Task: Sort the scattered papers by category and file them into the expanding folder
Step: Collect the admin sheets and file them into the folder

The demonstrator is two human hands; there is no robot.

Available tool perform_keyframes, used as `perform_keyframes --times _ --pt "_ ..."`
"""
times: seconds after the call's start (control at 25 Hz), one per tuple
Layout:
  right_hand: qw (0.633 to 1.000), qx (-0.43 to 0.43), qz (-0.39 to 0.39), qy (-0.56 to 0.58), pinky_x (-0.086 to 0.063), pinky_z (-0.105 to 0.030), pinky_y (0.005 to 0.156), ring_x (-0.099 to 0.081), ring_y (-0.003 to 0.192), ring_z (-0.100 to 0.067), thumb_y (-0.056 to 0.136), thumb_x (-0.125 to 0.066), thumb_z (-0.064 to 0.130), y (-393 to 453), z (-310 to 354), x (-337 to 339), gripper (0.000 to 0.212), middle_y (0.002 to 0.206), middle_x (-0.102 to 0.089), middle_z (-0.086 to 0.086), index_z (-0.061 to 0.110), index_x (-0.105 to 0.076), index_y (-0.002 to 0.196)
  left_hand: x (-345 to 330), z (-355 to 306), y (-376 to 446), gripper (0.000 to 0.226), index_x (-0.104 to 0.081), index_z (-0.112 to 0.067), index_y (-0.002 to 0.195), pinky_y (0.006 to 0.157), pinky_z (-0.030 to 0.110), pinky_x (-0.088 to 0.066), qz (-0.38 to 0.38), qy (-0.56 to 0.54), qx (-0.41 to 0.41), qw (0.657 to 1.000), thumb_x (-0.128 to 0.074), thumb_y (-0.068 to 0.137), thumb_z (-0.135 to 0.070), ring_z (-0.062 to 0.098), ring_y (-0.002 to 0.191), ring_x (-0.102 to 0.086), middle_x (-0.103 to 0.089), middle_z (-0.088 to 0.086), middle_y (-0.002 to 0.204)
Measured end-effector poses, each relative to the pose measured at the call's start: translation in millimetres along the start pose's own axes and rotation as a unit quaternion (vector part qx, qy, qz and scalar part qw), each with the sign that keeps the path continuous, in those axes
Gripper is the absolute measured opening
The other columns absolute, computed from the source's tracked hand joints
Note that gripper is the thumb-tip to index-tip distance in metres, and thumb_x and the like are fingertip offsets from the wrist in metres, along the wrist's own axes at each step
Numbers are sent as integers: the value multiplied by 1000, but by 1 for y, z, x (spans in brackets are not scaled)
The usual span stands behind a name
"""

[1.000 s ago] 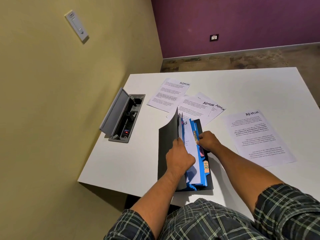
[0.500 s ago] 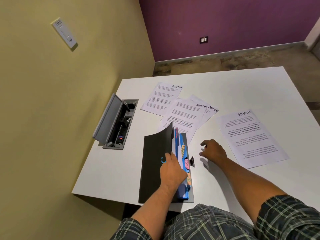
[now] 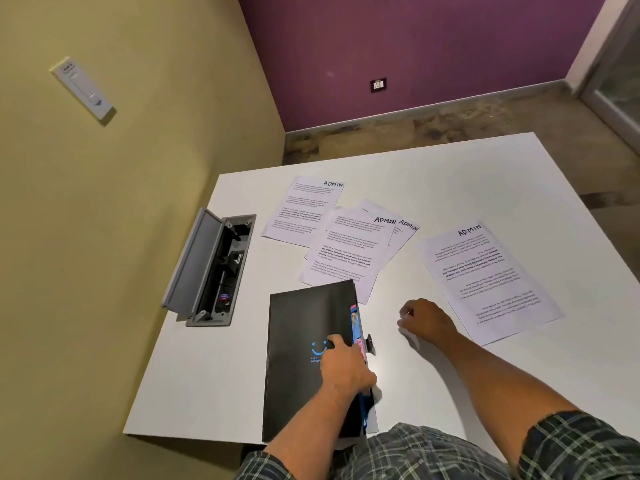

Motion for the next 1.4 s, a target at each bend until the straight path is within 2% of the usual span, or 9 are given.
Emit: perform_keyframes --times 0.16,0.28,0.48,0.68,0.88,1.0,1.12,1.28,1.4 --pt "997 -28 -49 52 -46 -25 74 -64 90 -14 81 -68 28 9 -1 13 16 103 -70 10 33 -69 96 29 -14 18 32 -66 -8 101 84 35 -53 -9 -81 -34 996 -51 85 -31 33 95 -67 -62 13 112" --pt "996 -16 -79 44 -47 -27 82 -65 104 -15 85 -66 26 23 8 20 32 116 -66 9 31 -64 117 65 -17 44 25 -60 -9 82 80 34 -55 -61 -148 -60 985 -48 86 -30 28 84 -64 -63 6 87" --pt "996 20 -89 -16 -49 -36 99 -57 126 -22 88 -66 30 57 27 34 63 145 -48 1 26 -43 146 104 -1 107 35 -54 -13 126 88 36 -46 -150 -201 -61 966 -49 93 -24 27 118 -54 -52 5 131" --pt "994 -4 -95 -54 -36 -40 113 -35 146 -26 87 -68 39 106 45 42 71 167 -17 0 26 -39 150 99 40 188 63 -42 -9 138 104 45 -44 -176 -217 53 959 -62 84 -37 31 139 -32 -41 11 145" --pt "991 -92 -88 27 -45 -42 104 -47 134 -29 78 -73 40 142 57 61 77 150 -41 -6 18 -42 145 85 62 235 98 -32 -4 144 106 46 -42 -162 -238 76 955 -71 73 -59 32 139 -32 -40 10 148" --pt "986 -132 -87 -50 -46 -39 90 -53 119 -32 80 -69 44 150 67 58 59 127 -52 -10 13 -49 127 88 67 248 111 -27 -3 147 109 44 -39 -181 -239 83 950 -77 66 -61 31 141 -30 -34 12 151" --pt "977 -133 -93 -140 -43 -37 88 -54 117 -31 79 -70 53 150 76 47 65 128 -53 -12 13 -50 126 104 68 251 128 -21 -5 150 100 42 -42 -170 -186 97 963 -84 56 -64 32 127 -43 -41 12 141" --pt "962 -124 -103 -220 -43 -40 97 -48 128 -34 80 -69 60 152 78 33 82 149 -42 -21 11 -42 140 120 67 257 109 -40 -10 134 94 41 -42 -139 -163 131 968 -88 50 -59 31 116 -51 -56 11 127" --pt "962 -125 -108 -219 -43 -41 99 -45 131 -35 81 -69 59 154 78 32 85 151 -38 -24 11 -37 143 122 69 260 85 -46 -13 122 91 39 -40 -120 -228 137 956 -88 57 -49 31 110 -56 -66 9 115"
Point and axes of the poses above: each hand's wrist, its own y-axis towards the middle knuckle, its own x-axis out of the back of the hand, z = x × y, the point moved 6 cm from there along y, towards the middle knuckle
